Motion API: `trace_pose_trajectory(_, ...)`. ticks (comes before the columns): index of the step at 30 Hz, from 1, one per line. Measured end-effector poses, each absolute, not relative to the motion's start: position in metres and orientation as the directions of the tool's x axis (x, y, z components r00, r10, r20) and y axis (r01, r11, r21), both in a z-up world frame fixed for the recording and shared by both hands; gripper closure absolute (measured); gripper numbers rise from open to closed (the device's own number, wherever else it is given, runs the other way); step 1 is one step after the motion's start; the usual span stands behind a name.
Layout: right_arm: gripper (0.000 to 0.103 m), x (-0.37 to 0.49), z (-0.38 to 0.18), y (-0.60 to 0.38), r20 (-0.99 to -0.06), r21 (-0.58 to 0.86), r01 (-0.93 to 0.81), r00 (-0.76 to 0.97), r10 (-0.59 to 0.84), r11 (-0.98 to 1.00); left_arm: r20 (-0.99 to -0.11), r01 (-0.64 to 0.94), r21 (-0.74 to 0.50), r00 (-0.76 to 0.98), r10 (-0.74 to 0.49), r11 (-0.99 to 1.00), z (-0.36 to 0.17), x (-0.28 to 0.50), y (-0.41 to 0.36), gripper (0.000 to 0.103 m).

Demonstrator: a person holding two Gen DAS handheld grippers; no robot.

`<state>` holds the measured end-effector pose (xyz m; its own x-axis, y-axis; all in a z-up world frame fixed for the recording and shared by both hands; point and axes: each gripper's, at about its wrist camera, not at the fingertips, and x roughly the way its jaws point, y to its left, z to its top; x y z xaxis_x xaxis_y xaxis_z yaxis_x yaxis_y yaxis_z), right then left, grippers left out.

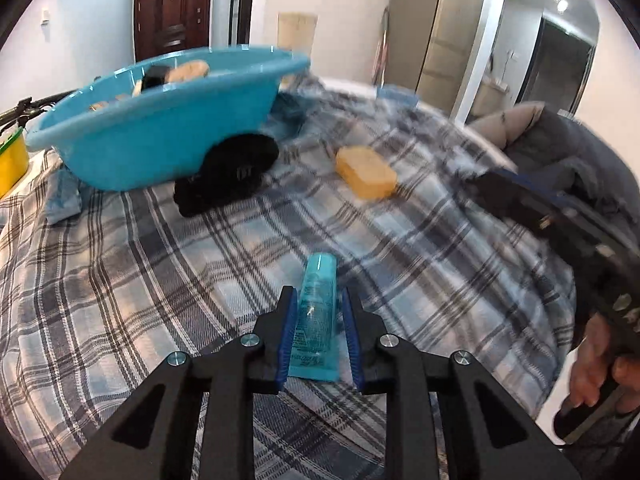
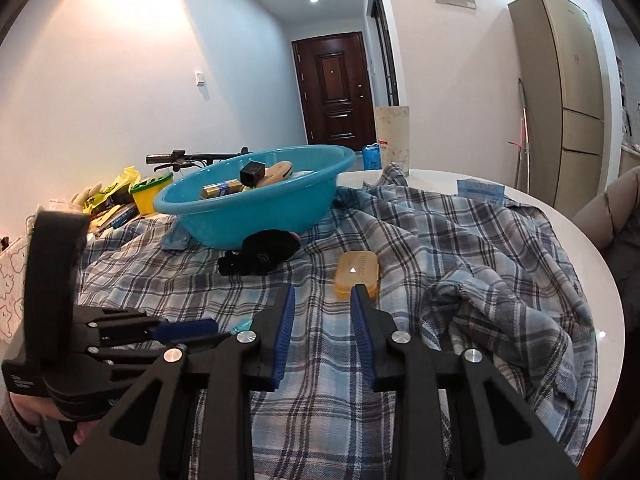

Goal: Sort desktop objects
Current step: 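Close left gripper on the blue tube while right gripper grasps the amber soap box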

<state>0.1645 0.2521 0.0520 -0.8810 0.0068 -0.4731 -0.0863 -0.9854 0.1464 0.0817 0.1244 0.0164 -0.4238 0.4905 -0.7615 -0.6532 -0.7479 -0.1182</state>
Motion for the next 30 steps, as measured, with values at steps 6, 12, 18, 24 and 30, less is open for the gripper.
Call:
trace_pose_trajectory(6,0.075,0.164,0.053,0.249,-0.474,0.135,-0.076,-0.881,0.003,-0.988,-0.767,-0.624,-0.158,-0.410,0.493,-0.765,0.014,0.075,0.119,0.079)
trace_pose_trajectory(12,0.075,0.157,0.054,0.248,-0.485,0.124,-0.071,-0.875,0.002,-0.990,-0.707,-0.594,-0.096,-0.524,0.475,-0.799,0.033,0.088,0.106,0.080)
trace_pose_trajectory(18,0.075,0.129,0.053,0.250,-0.553,0.096,-0.044,-0.833,-0.017,-0.994,-0.643,-0.531,-0.103,-0.609,0.464,-0.841,0.056,0.087,0.083,0.080)
trace_pose_trajectory(24,0.075,0.088,0.043,0.258,-0.633,0.079,-0.091,-0.774,0.020,-0.993,-0.643,-0.462,-0.116,-0.639,0.421,-0.879,0.055,0.078,0.061,0.080)
trace_pose_trajectory(30,0.075,0.053,0.027,0.262,-0.716,0.031,-0.154,-0.693,0.085,-0.988,-0.647,-0.452,-0.119,-0.640,0.414,-0.884,0.050,0.075,0.058,0.080)
